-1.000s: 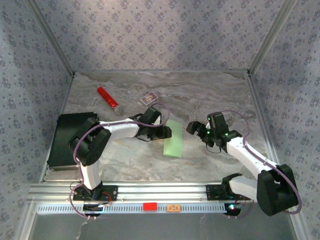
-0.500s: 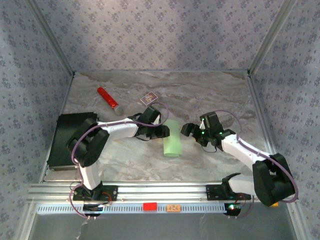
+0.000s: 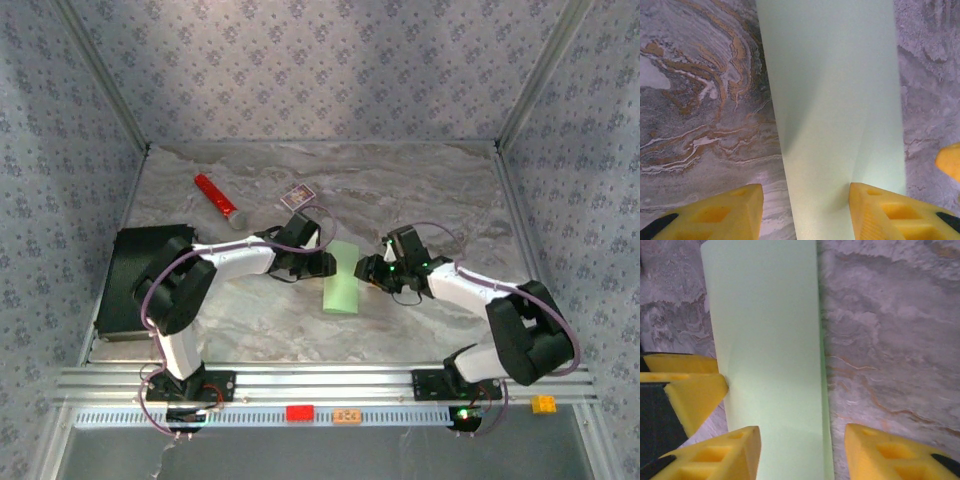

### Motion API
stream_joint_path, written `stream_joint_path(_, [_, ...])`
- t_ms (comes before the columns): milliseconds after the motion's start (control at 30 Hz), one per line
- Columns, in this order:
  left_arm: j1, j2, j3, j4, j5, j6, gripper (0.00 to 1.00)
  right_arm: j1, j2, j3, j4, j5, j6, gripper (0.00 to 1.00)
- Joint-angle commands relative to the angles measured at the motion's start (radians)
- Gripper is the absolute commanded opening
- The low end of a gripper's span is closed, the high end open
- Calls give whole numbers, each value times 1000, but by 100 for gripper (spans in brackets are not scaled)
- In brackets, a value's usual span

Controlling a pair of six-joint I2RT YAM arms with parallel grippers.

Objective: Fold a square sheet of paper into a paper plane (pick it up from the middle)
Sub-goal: Hold the square sheet of paper at the center of the table.

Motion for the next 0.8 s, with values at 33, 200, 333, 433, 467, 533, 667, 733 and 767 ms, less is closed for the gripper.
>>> stream_joint_path(33, [7,5,27,-31,-9,21,48,20,40,44,27,-27,-4,43])
stream_joint_path(200, [8,3,26,-29,-20,14,48,36,91,63,47,-57,-7,30])
stream_joint_path(333, [7,7,26,-26,-21,8,48,47,132,81,38,-52,-13,24])
stream_joint_path(433, [8,7,21,-23,-23,5,48,47,168,83,37,-47,-14,20])
stream_joint_path(467, [7,6,22,-23,-22,4,48,47,175,83,40,-47,-16,18])
stream_joint_path(533, [8,3,23,-16,-14,1,50,46,190,84,40,-48,-24,18])
stream_joint_path(667, [7,-13,14,20,15,-8,57,42,202,83,37,-50,-33,17])
stream_joint_path(733, [6,-17,12,37,34,-15,60,41,201,82,36,-49,-35,17])
stream_joint_path(767, [7,-16,10,47,48,-19,61,40,201,82,36,-51,-36,17])
